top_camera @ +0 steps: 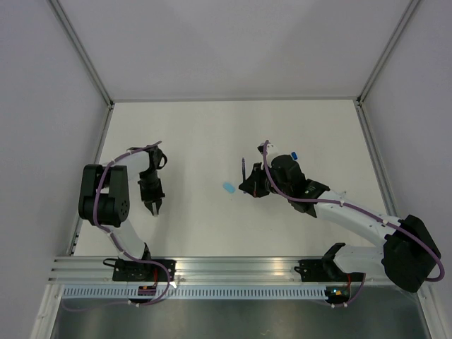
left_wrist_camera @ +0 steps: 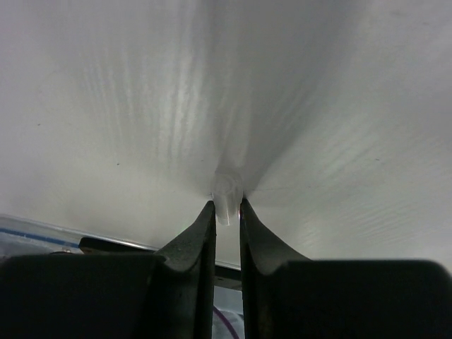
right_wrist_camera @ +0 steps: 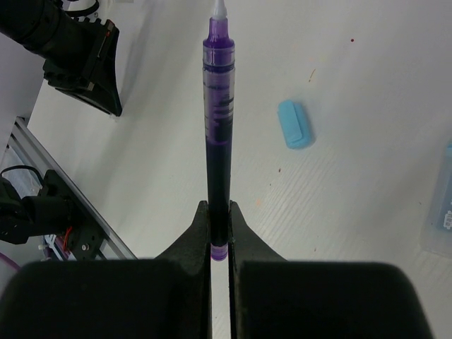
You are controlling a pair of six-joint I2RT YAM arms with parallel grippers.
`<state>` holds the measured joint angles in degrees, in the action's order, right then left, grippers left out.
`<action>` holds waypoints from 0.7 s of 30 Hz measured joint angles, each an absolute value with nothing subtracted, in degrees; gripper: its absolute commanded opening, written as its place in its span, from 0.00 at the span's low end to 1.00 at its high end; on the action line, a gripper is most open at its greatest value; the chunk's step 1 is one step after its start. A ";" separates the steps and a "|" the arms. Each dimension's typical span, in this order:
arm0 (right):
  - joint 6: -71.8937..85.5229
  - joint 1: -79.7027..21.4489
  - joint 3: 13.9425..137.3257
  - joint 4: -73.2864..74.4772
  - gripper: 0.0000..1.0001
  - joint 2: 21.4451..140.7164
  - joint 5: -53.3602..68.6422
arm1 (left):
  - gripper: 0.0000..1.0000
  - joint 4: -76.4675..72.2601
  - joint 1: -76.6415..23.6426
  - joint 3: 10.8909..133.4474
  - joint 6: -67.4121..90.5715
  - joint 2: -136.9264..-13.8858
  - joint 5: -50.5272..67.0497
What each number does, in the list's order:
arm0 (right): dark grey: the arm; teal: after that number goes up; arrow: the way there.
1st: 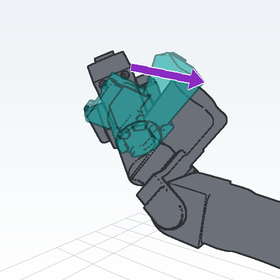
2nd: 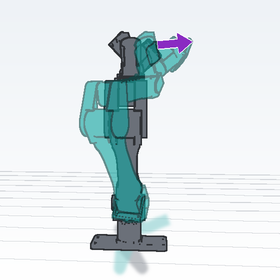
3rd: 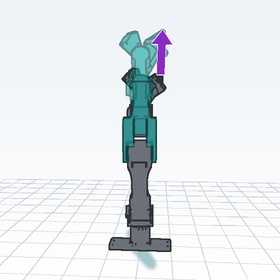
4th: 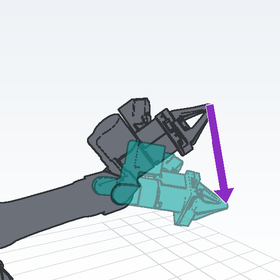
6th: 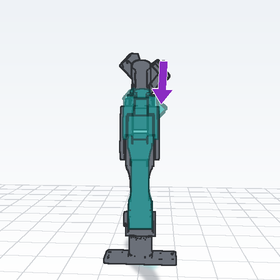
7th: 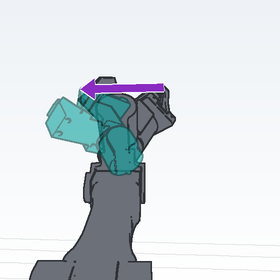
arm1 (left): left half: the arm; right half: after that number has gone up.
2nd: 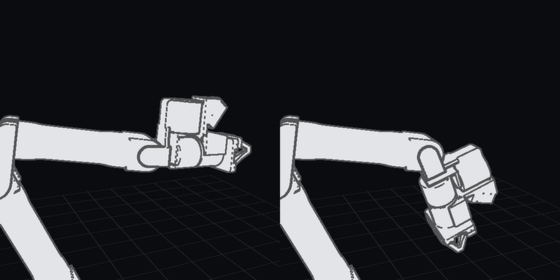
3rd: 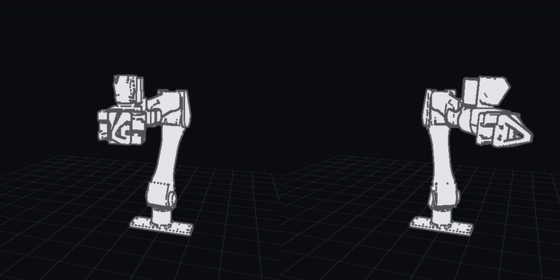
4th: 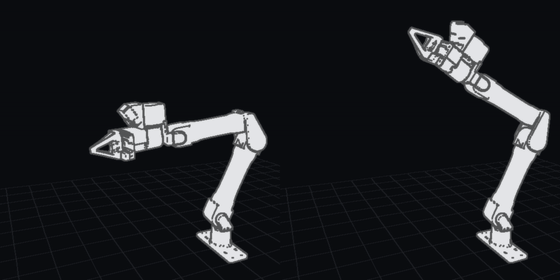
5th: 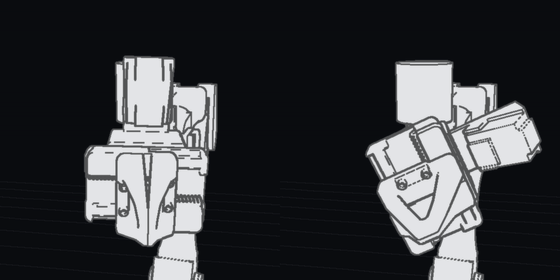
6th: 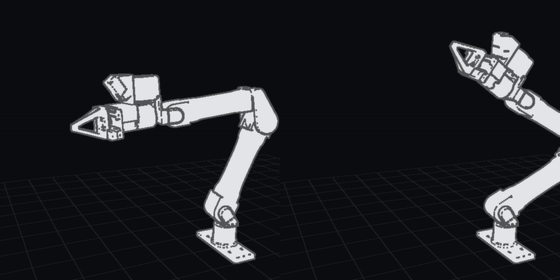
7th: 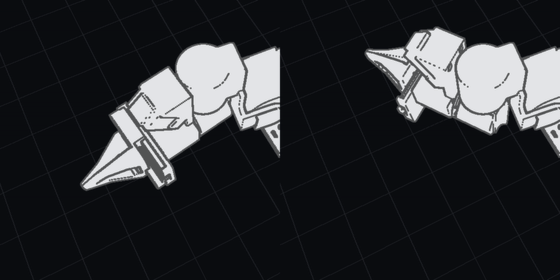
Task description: Insert the pens into the pen caps
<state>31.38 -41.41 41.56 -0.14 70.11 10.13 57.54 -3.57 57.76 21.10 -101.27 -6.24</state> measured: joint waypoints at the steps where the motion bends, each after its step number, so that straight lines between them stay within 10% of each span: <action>1: 31.31 -41.41 41.56 -0.03 0.00 70.11 10.07 | 0.19 56.84 -4.10 57.84 20.40 -101.01 -5.76; 11: 31.05 -41.41 41.58 0.91 0.00 70.08 8.69 | 0.24 50.92 -17.02 64.75 13.15 -104.53 -4.84; 17: 31.05 -41.41 41.58 0.91 0.00 70.06 8.08 | 0.68 49.23 -27.33 67.99 10.48 -106.34 -6.59; 21: 31.05 -41.41 41.60 0.91 0.00 70.06 7.77 | 0.72 48.21 -27.14 68.05 10.44 -105.69 -7.29</action>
